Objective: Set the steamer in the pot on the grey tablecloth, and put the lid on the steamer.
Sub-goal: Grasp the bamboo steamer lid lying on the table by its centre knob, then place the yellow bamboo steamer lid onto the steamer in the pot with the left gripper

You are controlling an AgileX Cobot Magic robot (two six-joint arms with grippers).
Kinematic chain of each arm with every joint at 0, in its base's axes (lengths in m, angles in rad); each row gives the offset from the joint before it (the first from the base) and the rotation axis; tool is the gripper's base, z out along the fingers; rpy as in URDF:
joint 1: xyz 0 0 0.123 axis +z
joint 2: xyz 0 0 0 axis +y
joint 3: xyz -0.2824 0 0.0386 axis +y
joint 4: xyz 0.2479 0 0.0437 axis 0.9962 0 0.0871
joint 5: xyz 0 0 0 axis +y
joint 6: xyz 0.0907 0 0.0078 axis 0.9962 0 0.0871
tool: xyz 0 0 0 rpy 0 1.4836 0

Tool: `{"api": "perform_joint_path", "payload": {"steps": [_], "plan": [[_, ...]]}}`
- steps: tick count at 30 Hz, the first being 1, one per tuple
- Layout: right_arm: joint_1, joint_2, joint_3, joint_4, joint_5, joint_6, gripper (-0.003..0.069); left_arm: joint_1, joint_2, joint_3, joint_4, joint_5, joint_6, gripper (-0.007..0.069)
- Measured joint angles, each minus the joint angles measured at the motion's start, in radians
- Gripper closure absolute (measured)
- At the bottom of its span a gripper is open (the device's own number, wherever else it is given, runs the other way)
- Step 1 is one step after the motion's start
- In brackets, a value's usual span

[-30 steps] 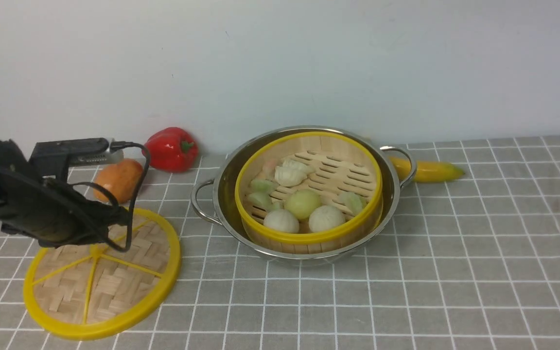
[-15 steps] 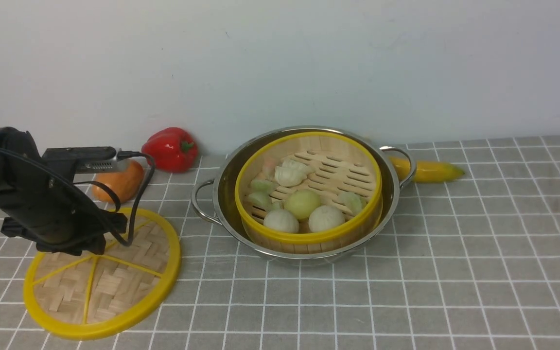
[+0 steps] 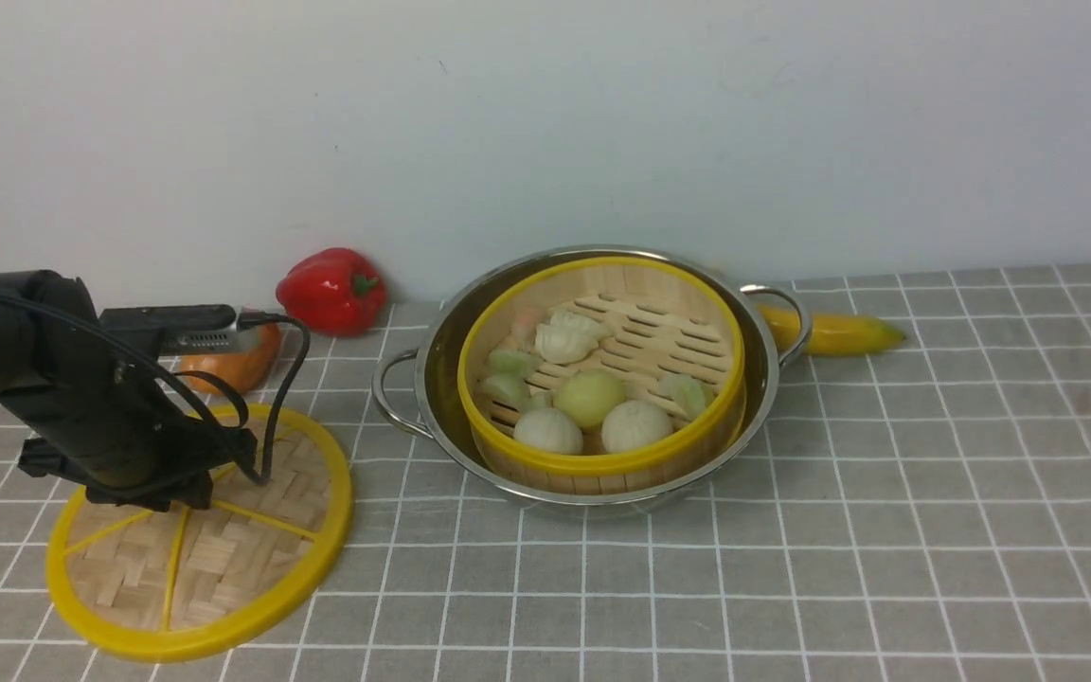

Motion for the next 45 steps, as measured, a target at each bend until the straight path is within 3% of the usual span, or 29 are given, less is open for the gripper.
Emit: {"api": "perform_joint_path", "payload": {"steps": [2,7,12,18,19,22,26,33,45], "plan": [[0.000,0.000,0.000,0.000,0.000,0.000,0.0246,0.000,-0.008,0.000,0.006,-0.001,0.000,0.0508],[0.000,0.000,0.000,-0.004,0.000,0.000,0.0246,0.000,-0.062,-0.015,0.055,0.033,0.002,0.0510],[0.000,0.000,0.000,-0.004,0.000,0.000,0.0246,-0.011,-0.140,-0.170,0.090,0.165,0.005,0.0510],[0.000,0.000,0.000,-0.004,0.000,0.023,0.0246,-0.244,-0.104,-0.442,-0.021,0.247,0.146,0.0510],[0.000,0.000,0.000,-0.004,0.000,0.024,0.0246,-0.254,-0.099,-0.449,-0.024,0.247,0.146,0.0510],[-0.001,0.000,0.000,-0.003,0.000,0.038,0.0246,-0.412,0.019,-0.577,-0.058,0.261,0.156,0.0510],[-0.001,0.000,0.000,-0.003,0.000,0.044,0.0246,-0.492,0.138,-0.690,-0.061,0.291,0.156,0.0510],[-0.001,0.000,0.000,-0.001,0.000,0.048,0.0246,-0.513,0.263,-0.825,-0.088,0.334,0.157,0.0510],[-0.001,0.000,0.002,-0.001,-0.001,0.048,0.0246,-0.513,0.324,-0.835,-0.151,0.332,0.199,0.0510]]}}
